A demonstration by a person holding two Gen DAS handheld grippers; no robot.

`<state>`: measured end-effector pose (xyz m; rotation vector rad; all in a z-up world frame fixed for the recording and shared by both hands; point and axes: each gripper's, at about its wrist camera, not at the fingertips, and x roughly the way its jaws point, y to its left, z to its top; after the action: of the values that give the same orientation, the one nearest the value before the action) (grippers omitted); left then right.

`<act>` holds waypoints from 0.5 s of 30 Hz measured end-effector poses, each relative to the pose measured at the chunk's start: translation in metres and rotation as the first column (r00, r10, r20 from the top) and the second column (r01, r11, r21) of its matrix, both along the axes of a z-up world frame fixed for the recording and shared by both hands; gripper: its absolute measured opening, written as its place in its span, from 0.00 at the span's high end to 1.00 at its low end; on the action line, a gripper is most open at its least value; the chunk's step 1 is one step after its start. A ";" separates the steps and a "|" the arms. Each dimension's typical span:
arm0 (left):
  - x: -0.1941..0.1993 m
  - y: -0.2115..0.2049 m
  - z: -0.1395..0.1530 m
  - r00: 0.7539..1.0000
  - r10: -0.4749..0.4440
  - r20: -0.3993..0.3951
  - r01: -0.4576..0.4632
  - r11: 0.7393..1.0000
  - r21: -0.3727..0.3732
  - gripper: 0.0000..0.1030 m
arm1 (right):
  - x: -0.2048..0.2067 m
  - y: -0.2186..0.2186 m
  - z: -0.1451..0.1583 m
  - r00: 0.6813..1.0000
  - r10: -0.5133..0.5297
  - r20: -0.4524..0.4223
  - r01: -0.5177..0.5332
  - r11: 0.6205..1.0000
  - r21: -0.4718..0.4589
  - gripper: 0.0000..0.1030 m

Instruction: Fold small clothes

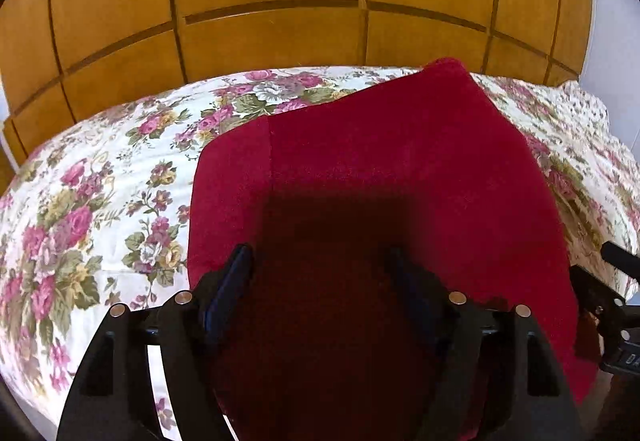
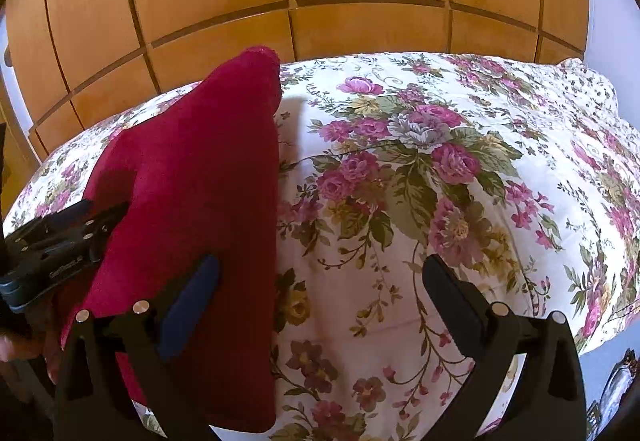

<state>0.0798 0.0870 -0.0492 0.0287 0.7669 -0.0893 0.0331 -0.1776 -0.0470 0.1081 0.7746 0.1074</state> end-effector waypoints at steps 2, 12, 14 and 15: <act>-0.003 0.003 0.000 1.000 0.002 0.011 -0.002 1.000 -0.022 0.30 | 0.000 -0.002 -0.001 1.000 -0.007 -0.010 0.007 1.000 0.025 0.02; -0.020 0.026 0.025 0.998 0.043 0.052 -0.032 0.979 -0.200 0.30 | -0.006 -0.024 0.026 0.999 -0.026 0.032 0.023 0.996 0.081 0.02; -0.020 0.037 0.029 0.994 0.093 0.052 -0.080 0.972 -0.222 0.29 | -0.001 -0.031 0.038 0.998 -0.030 0.052 0.022 0.990 0.137 0.02; -0.017 0.043 0.029 0.993 0.114 0.037 -0.102 0.966 -0.239 0.26 | 0.006 -0.032 0.044 0.999 -0.021 0.049 0.013 0.987 0.159 0.02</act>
<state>0.0627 0.1298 -0.0203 -0.2374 0.7021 -0.0757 0.0395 -0.2097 -0.0035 0.2624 0.7135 0.1550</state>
